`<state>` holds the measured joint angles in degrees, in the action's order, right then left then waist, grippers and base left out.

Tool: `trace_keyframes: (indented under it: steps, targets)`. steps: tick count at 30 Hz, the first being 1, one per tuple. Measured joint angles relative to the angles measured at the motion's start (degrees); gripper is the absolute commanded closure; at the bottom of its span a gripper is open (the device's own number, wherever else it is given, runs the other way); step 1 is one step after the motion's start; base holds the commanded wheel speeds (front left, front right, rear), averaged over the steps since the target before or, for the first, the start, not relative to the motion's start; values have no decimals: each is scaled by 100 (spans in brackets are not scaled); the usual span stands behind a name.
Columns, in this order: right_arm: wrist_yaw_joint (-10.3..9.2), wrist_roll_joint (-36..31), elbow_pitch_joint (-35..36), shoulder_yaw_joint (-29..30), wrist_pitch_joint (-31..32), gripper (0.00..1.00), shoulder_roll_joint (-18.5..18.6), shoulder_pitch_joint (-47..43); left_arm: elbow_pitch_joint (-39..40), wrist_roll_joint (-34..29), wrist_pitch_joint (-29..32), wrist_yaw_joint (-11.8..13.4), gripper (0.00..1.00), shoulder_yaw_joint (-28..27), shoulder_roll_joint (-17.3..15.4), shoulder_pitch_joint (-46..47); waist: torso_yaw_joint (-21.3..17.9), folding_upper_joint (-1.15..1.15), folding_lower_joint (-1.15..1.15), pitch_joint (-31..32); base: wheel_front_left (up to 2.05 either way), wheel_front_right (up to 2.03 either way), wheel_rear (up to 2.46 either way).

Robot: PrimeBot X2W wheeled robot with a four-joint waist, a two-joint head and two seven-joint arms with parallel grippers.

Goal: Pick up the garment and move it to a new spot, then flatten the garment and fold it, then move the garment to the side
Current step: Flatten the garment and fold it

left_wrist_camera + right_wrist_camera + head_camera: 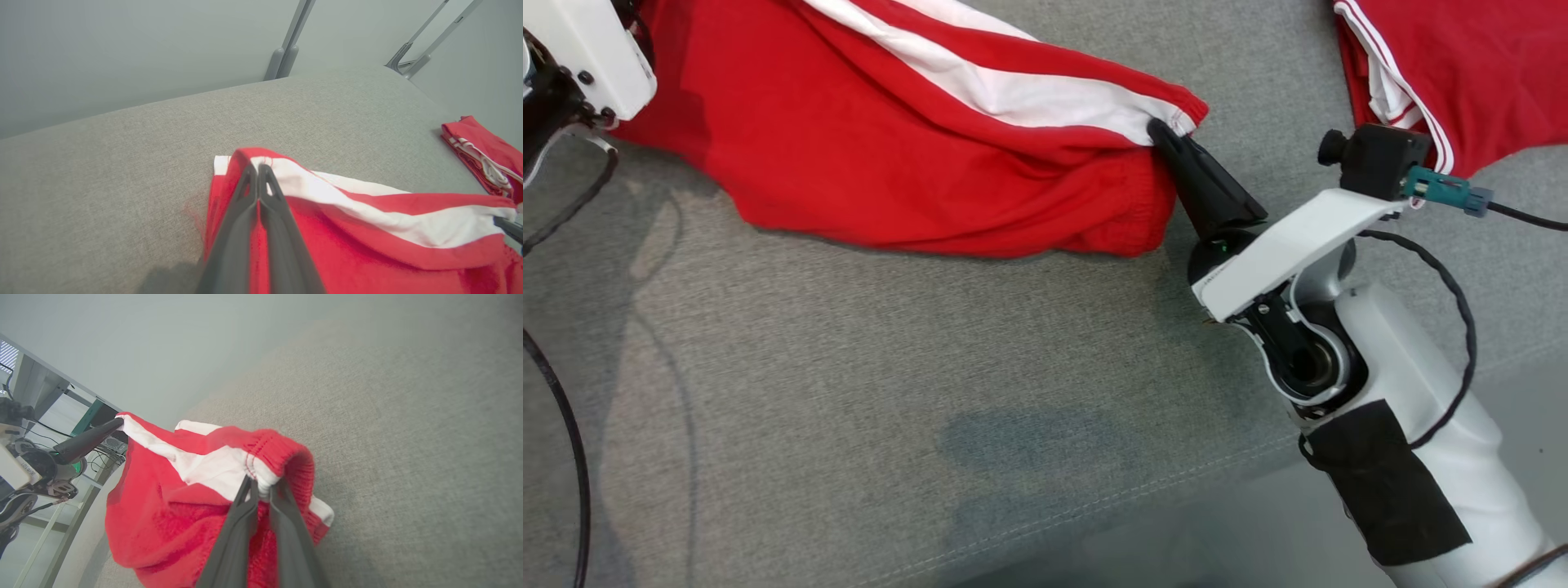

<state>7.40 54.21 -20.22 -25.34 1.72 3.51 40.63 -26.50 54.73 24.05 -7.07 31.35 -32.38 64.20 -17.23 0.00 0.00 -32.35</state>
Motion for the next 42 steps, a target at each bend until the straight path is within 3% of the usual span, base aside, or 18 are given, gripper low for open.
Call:
trace_keyframes:
  steps: [8, 9, 11, 12, 14, 20, 24, 28, 34, 42]
  targets:
    - [0, 500, -466, -641, -497, 100, -1, 407, -385, 268, -704, -1, 100, 697, -177, 406, -223, 0, 0, -181, 0, 0, 0]
    - [0, 556, -483, -708, -552, 93, -2, 446, -428, 310, -733, -1, 100, 777, -203, 452, -240, 0, 0, -189, 0, 0, 0]
    - [0, 692, -489, -858, -639, 41, 0, 516, -568, 422, -821, -1, 100, 906, -246, 507, -269, 0, 0, -197, 0, 0, 0]
    - [0, 733, -495, -913, -669, 0, -4, 534, -641, 536, -835, -1, 76, 939, -258, 536, -275, 0, 0, -198, 0, 0, 0]
    - [0, 778, -501, -1028, -801, 0, 19, 573, -745, 581, -951, -1, 0, 1068, -283, 581, -272, 0, 0, -196, 0, 0, 0]
    - [0, 616, -463, -1139, -1369, 0, 378, 504, -810, 282, -1563, -2, 0, 1417, -336, 684, -125, 0, 0, -134, 0, 0, 0]
    - [0, 250, -275, -925, -1539, 0, 554, -25, -776, -10, -2156, 96, 0, 1424, -409, 662, 55, 0, 0, -48, 0, 0, 0]
    - [0, -380, 141, -380, -1593, 0, 536, -637, -425, -188, -2693, 396, 0, 1407, -582, 329, 237, 0, 0, 55, 0, 0, 0]
    - [0, -1691, 915, 588, -1596, 0, 149, -1652, 342, -197, -3272, 972, 0, 1299, -882, -605, 441, 0, 0, 196, 0, 0, 0]
    - [0, -2306, 1379, 1172, -1596, 0, -26, -2488, 1368, -56, -3723, 1717, 0, 1065, -1145, -1906, 532, 0, 0, 450, 0, 0, 0]
